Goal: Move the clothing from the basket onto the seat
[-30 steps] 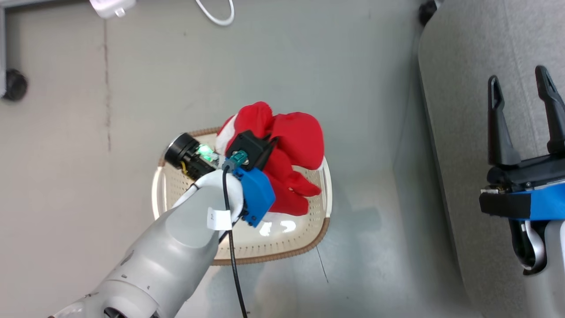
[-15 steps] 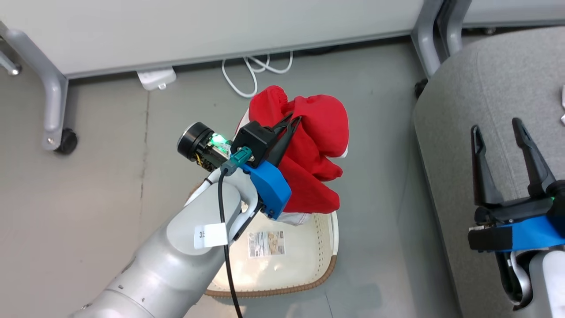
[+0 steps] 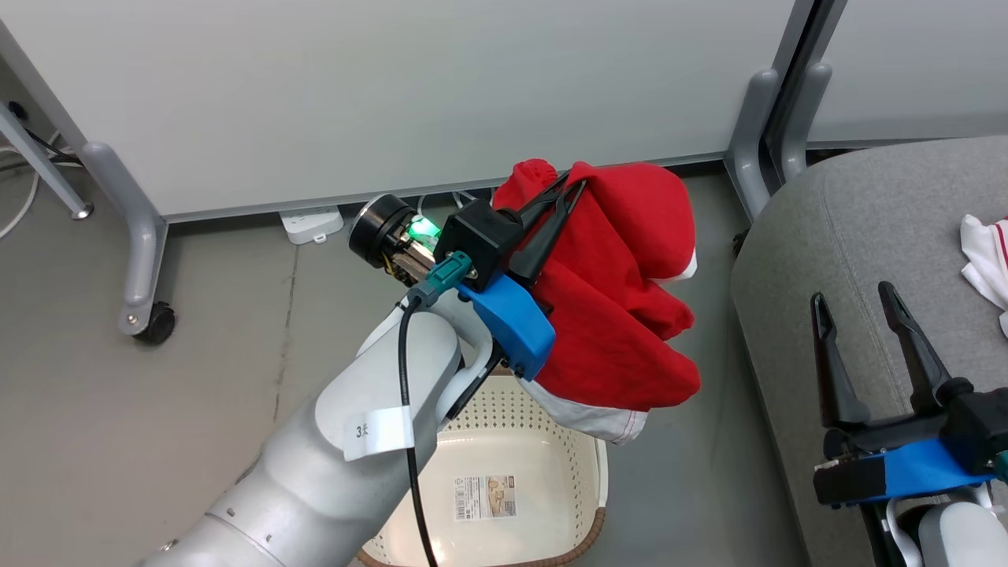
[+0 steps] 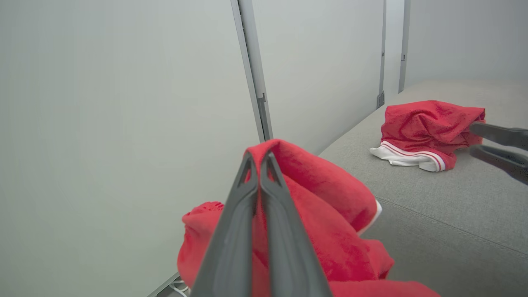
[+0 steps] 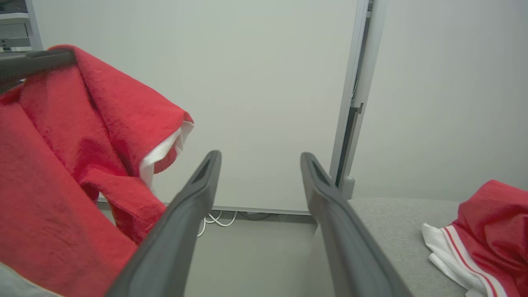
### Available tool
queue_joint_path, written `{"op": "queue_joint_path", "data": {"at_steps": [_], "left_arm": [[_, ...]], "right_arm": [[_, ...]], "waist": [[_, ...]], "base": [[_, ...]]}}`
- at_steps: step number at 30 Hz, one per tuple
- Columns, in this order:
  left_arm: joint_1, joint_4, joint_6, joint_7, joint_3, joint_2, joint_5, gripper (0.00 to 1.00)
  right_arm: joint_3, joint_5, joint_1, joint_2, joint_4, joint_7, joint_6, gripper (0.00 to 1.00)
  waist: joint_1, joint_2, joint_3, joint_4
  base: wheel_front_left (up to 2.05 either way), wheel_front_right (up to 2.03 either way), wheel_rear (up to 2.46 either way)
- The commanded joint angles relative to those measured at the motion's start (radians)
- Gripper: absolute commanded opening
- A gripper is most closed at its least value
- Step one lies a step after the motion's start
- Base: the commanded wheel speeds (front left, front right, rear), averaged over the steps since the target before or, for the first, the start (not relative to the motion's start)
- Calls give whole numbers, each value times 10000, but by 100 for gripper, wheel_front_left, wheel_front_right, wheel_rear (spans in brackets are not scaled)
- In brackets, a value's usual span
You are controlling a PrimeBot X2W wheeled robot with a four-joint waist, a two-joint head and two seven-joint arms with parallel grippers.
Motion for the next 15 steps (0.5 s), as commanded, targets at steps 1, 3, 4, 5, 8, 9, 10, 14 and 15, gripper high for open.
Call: {"op": "queue_joint_path", "data": {"at_steps": [1, 3, 4, 5, 8, 9, 10, 14, 15], "left_arm": [[-32, -38, 4, -48, 56, 14, -45, 0], [-103, -115, -8, -48, 28, -24, -61, 0], [-135, -144, -12, -48, 7, -42, -79, 0], [-149, -171, -19, -46, -10, -57, -106, 0], [-185, -198, -26, -48, -95, -89, -161, 0], [-200, -215, -23, -48, -120, -100, -188, 0], [-202, -219, -18, -47, -148, -106, -191, 0], [-215, -236, 21, -47, -222, -116, -253, 0], [-222, -245, 32, -48, -239, -117, -269, 0]], "right_arm": [[-13, -29, 174, 42, 12, -34, 1, 100], [-56, -16, 295, 81, 23, -34, 1, 100], [-73, -8, 349, 99, 23, -34, 1, 100], [-82, -9, 399, 120, 26, -34, 1, 100], [-94, -22, 491, 166, 24, -34, 1, 100], [-100, -24, 533, 179, 18, -34, 1, 100], [-97, -28, 562, 193, 18, -34, 1, 100], [-94, -38, 611, 231, -21, -34, 1, 100], [-83, -35, 610, 234, -40, -34, 1, 100]], "waist": [[2, -1, -169, 59], [2, -1, -296, 89], [2, -1, -342, 99], [2, -1, -381, 109], [2, -1, -489, 117], [2, -1, -516, 115], [2, -1, -547, 112], [2, -1, -605, 105], [2, -1, -605, 106]], "base": [[0, 0, 0], [0, 0, 0], [0, 0, 0], [0, 0, 0], [0, 0, 0], [0, 0, 0], [0, 0, 0], [0, 0, 0], [0, 0, 0]]}}
